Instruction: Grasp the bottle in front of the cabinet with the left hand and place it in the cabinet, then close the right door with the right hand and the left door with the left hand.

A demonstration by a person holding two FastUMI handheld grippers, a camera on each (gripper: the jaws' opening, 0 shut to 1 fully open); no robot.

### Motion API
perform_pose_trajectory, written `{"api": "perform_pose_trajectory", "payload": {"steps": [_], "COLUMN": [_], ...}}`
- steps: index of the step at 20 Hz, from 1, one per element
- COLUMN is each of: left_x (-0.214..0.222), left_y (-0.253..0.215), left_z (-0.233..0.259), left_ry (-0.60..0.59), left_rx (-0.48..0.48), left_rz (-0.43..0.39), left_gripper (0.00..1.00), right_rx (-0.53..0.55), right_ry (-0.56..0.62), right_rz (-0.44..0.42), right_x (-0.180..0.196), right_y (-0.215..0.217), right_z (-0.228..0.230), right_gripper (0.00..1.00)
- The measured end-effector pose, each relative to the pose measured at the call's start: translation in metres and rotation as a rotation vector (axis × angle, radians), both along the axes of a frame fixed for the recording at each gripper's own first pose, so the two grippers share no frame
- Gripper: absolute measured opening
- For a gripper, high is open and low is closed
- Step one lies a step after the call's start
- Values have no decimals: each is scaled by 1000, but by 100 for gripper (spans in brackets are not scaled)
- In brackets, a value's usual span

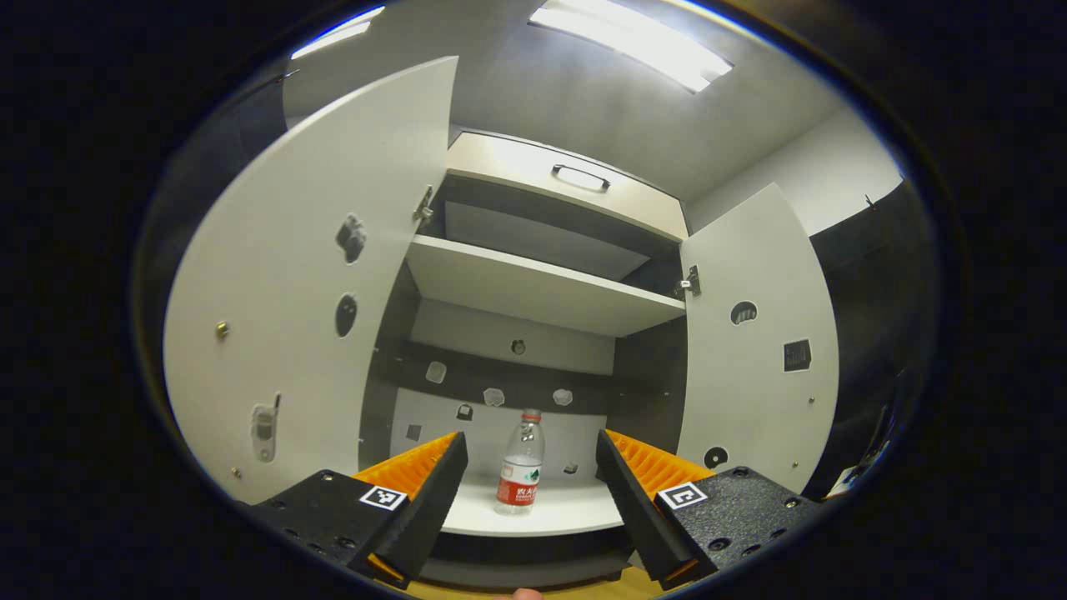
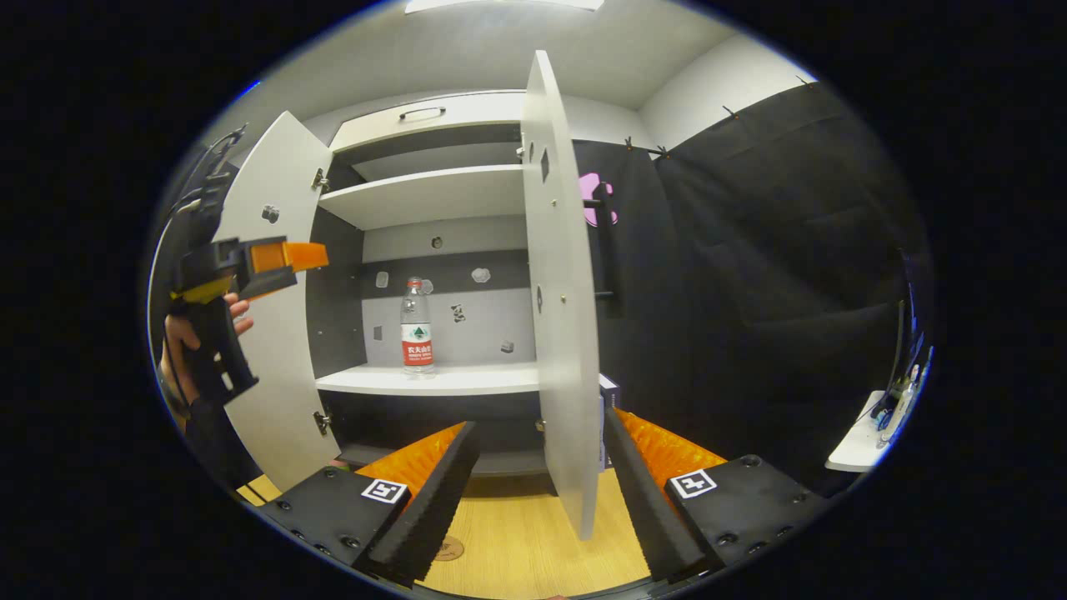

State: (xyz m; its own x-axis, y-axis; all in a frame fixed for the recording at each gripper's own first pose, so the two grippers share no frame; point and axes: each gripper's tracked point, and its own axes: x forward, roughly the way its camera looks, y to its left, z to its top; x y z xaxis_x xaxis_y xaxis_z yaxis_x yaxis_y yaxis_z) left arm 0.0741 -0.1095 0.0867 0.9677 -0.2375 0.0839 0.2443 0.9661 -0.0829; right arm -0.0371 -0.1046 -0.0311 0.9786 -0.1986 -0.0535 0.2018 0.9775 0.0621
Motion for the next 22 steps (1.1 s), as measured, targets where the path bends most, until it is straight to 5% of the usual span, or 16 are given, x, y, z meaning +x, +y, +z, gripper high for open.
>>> {"api": "perform_pose_trajectory", "payload": {"steps": [5,12,15,22], "left_x": [-67,-104,-102,-88], "left_y": [62,105,85,63], "left_z": [-49,-102,-115,-113], "left_ry": [46,120,142,132], "left_rx": [39,1,-36,-101], "left_rz": [164,368,300,229], "left_gripper": [94,95,94,94], "right_rx": [-19,-39,-38,-82], "right_ry": [-54,-25,-25,-66], "right_rz": [88,84,68,-324], "right_x": [32,11,-9,-37], "right_y": [31,34,24,-127], "right_z": [23,8,16,74], "right_gripper": [94,98,98,93]}}
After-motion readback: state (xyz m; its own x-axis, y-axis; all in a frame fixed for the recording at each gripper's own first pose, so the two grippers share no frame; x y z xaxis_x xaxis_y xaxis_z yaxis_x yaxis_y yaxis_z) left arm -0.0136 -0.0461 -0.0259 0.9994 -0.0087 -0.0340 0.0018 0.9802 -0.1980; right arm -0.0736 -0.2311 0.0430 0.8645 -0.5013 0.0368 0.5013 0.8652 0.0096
